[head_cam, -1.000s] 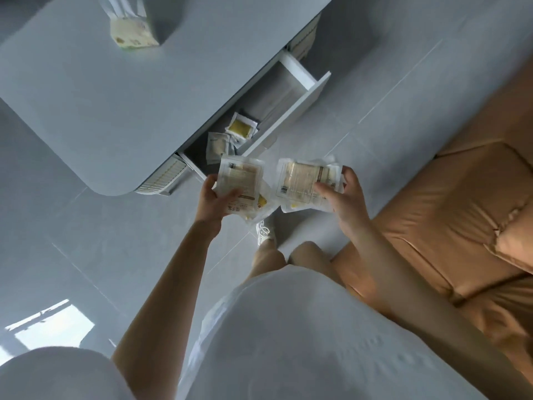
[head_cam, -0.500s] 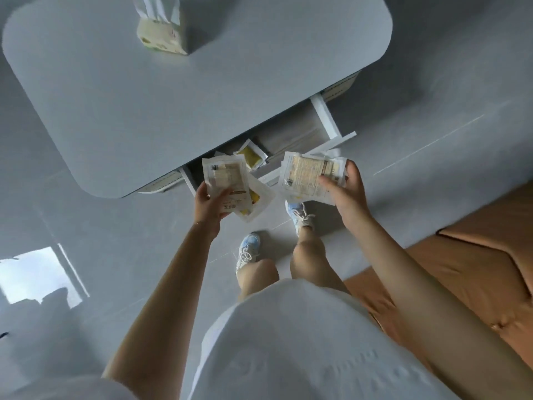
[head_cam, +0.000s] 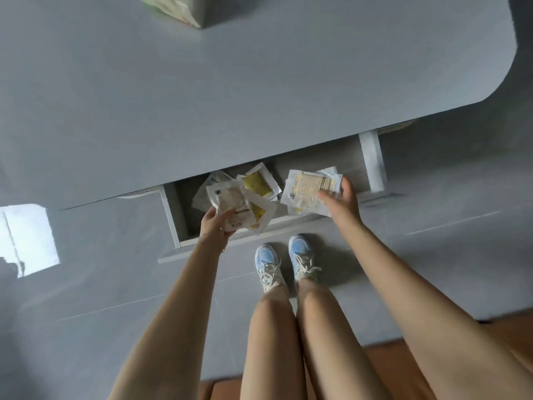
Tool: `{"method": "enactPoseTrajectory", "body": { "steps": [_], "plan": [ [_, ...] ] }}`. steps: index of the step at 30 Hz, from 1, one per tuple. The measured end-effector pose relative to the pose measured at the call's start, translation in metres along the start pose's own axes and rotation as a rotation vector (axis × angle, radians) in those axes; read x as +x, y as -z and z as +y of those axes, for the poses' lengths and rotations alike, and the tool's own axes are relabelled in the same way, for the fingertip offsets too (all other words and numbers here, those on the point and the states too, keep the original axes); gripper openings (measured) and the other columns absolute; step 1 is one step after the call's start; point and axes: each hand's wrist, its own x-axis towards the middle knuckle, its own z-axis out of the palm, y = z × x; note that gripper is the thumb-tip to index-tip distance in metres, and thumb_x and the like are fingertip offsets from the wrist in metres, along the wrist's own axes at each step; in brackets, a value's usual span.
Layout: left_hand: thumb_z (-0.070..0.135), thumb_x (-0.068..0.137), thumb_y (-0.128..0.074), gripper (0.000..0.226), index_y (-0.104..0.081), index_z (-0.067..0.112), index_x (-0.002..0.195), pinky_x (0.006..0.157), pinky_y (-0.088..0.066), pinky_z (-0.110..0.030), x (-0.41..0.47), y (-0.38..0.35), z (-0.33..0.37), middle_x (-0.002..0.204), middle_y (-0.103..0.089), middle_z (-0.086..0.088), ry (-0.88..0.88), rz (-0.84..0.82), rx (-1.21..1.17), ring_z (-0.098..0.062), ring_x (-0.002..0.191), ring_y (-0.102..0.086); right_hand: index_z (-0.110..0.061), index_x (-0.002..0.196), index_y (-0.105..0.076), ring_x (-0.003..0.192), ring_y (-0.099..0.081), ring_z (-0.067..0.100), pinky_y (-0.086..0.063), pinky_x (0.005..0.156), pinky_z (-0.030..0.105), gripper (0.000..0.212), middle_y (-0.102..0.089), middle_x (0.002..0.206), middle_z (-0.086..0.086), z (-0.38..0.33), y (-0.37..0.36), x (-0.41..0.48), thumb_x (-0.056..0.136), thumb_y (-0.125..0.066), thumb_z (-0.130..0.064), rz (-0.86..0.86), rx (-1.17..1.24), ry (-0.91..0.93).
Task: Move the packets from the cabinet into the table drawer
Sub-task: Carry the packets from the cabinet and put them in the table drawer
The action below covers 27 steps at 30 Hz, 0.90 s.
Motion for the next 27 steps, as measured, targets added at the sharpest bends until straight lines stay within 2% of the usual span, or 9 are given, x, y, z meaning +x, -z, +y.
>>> {"method": "enactPoseTrajectory", "body": {
  "steps": [2,6,10,13,15,20,22,24,27],
  "plan": [
    [0.006,0.086,-0.064,0.044,-0.05,0.004,0.128,0.09,-0.052,-0.05,0.036,0.0,-0.006,0.103,-0.061,-0.012,-0.014,0.044,0.022,-0.034,0.107,-0.06,-0.008,0.125,-0.049,0.098,-0.057,0.016,-0.048,0.054,0.005,0.041,-0.056,0.112,0.002,0.019,-0.017,0.035,0.088,-0.063,-0.001,-0.003,0.032,-0.047],
    [0.002,0.087,-0.062,0.03,-0.053,0.008,0.114,0.077,-0.056,-0.043,0.092,0.008,-0.007,0.094,-0.062,-0.009,-0.053,0.092,-0.003,-0.026,0.09,-0.063,-0.011,0.129,-0.05,0.099,-0.059,0.015,-0.051,0.058,0.013,0.044,-0.059,0.117,0.003,0.048,-0.042,0.088,0.089,-0.062,-0.001,0.013,0.045,-0.121],
    [0.003,0.083,-0.068,0.037,-0.055,0.006,0.117,0.089,-0.053,-0.044,0.125,0.012,-0.012,0.104,-0.063,-0.01,-0.086,0.165,0.008,-0.028,0.1,-0.061,-0.01,0.126,-0.054,0.097,-0.059,0.016,-0.048,0.052,0.008,0.041,-0.059,0.11,0.002,0.066,-0.059,0.121,0.087,-0.061,0.001,0.055,0.009,-0.116],
    [0.009,0.08,-0.072,0.029,-0.059,0.01,0.106,0.089,-0.054,-0.039,0.136,0.009,-0.015,0.102,-0.063,-0.006,-0.148,0.263,0.07,-0.022,0.095,-0.063,-0.01,0.124,-0.057,0.099,-0.059,0.017,-0.052,0.067,0.019,0.04,-0.058,0.107,0.002,0.074,-0.068,0.136,0.086,-0.063,0.001,0.072,-0.039,-0.12],
    [0.011,0.08,-0.073,0.027,-0.062,0.011,0.104,0.085,-0.054,-0.031,0.141,0.007,-0.018,0.099,-0.063,-0.002,-0.214,0.338,0.196,-0.016,0.091,-0.061,-0.011,0.125,-0.058,0.098,-0.058,0.015,-0.053,0.076,0.027,0.041,-0.06,0.11,0.002,0.076,-0.074,0.145,0.086,-0.065,-0.002,0.089,-0.095,-0.123],
    [0.019,0.081,-0.071,0.017,-0.062,0.015,0.095,0.067,-0.049,-0.018,0.14,0.004,-0.02,0.099,-0.067,-0.003,-0.404,0.457,0.521,-0.015,0.087,-0.06,-0.011,0.127,-0.059,0.103,-0.065,0.022,-0.057,0.083,0.037,0.045,-0.066,0.118,0.008,0.079,-0.082,0.154,0.083,-0.067,-0.012,0.161,-0.268,-0.037],
    [0.021,0.081,-0.072,0.031,-0.06,0.011,0.109,0.078,-0.049,-0.022,0.137,0.004,-0.019,0.112,-0.065,-0.005,-0.426,0.468,0.561,-0.017,0.098,-0.06,-0.015,0.128,-0.058,0.107,-0.063,0.024,-0.057,0.085,0.039,0.047,-0.064,0.12,0.009,0.078,-0.081,0.151,0.082,-0.068,-0.013,0.15,-0.341,-0.022],
    [0.021,0.082,-0.072,0.045,-0.055,0.012,0.122,0.092,-0.045,-0.027,0.127,0.004,-0.015,0.126,-0.059,-0.005,-0.447,0.475,0.591,-0.019,0.114,-0.055,-0.023,0.137,-0.049,0.121,-0.053,0.027,-0.053,0.093,0.042,0.059,-0.054,0.132,0.008,0.074,-0.077,0.145,0.082,-0.071,-0.021,0.131,-0.453,0.002],
    [0.021,0.086,-0.066,0.046,-0.053,0.014,0.129,0.103,-0.035,-0.024,0.095,0.003,-0.007,0.134,-0.051,-0.005,-0.528,0.479,0.649,-0.018,0.124,-0.047,-0.022,0.143,-0.041,0.128,-0.041,0.031,-0.044,0.1,0.041,0.065,-0.044,0.14,0.011,0.053,-0.066,0.114,0.085,-0.069,-0.028,0.085,-0.669,0.123]
  ]
}}
